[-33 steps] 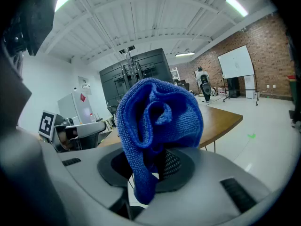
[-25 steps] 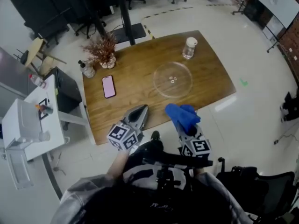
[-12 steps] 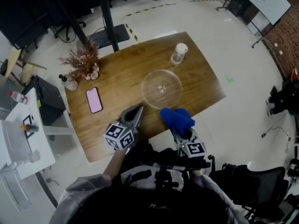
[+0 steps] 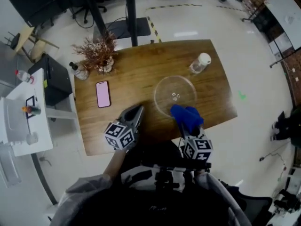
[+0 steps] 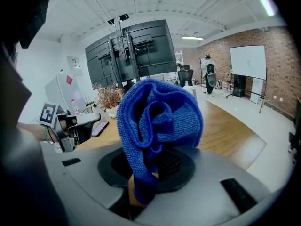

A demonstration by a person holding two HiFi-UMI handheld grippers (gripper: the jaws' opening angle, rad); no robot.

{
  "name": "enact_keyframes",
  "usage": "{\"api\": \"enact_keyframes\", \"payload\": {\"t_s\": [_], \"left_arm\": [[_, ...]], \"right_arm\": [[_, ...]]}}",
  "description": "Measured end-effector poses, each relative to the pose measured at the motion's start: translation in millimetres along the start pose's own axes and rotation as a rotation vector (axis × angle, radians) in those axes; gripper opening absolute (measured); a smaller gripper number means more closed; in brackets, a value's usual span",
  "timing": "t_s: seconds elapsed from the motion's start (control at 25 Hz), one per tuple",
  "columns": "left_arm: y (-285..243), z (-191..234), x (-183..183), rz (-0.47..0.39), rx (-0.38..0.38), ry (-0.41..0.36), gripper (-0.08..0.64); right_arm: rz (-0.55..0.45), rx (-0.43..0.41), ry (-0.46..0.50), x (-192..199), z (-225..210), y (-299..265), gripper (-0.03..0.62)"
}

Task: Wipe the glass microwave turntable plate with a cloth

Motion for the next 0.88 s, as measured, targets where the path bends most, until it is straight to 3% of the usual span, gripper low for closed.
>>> {"api": "enact_keyframes", "payload": {"t_s": [0.24, 0.44, 0.72, 0.88], "left_arm": [[10, 20, -8, -0.035, -0.189, 0.029, -0.003], [18, 13, -4, -0.013, -0.305, 0.052, -0.003], [33, 9, 4, 0.015, -0.426, 0.068, -0.003], [28, 11, 6, 0.023, -0.443, 0.074, -0.002]], "right_arm": [[0.094, -0.067, 0.123, -46, -16, -73, 0.092], [0.146, -0.126, 0.199, -80, -19, -143, 0.092], [0.238, -0.133, 0.202, -81, -30, -205, 0.092], [0.235, -0.132, 0.160, -83, -52, -204, 0.092]]}}
Point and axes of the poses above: the fingertips, and each gripper's own axes: y backward along the fingers, z to its left, x out of its underside, the point moved 7 cm from there along y, backward along the fingers, and after that the axes turned 13 degrees about -y, right-handed, at the moved point
